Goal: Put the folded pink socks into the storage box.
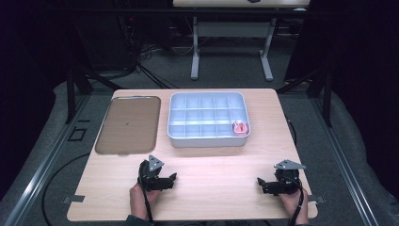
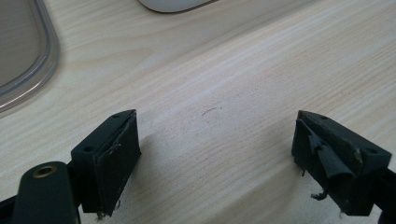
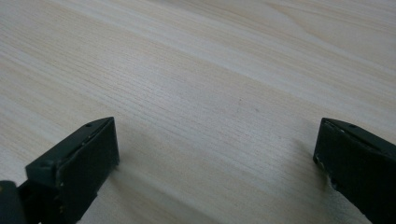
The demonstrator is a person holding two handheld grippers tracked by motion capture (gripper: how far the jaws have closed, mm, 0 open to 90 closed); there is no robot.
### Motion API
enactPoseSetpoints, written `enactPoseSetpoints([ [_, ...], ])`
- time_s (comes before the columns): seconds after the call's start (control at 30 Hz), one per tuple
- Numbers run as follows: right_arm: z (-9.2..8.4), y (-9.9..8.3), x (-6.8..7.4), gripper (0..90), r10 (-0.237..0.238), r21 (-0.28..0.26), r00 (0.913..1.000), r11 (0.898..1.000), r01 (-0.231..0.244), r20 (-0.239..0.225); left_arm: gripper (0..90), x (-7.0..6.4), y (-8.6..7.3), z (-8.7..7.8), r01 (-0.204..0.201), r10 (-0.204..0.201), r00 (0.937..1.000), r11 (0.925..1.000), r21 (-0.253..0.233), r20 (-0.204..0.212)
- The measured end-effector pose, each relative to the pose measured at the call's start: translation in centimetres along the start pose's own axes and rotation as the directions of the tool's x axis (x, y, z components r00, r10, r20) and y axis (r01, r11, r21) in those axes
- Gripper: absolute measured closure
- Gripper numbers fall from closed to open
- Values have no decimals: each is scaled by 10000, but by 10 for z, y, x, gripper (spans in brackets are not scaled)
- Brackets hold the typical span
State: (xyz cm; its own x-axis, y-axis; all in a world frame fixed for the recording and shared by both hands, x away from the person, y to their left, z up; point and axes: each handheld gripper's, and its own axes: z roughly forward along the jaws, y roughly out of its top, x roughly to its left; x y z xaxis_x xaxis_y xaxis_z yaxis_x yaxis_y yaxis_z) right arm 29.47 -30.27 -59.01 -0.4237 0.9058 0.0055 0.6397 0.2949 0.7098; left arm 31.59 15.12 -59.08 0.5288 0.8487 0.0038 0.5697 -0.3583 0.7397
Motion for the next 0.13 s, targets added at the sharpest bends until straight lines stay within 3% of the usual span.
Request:
enactPoseSetpoints([
  [0.13, 1, 1, 0, 0, 68, 8, 10000, 10000, -68, 62, 149, 0, 0, 0, 0, 0, 10000, 10000, 3, 0],
])
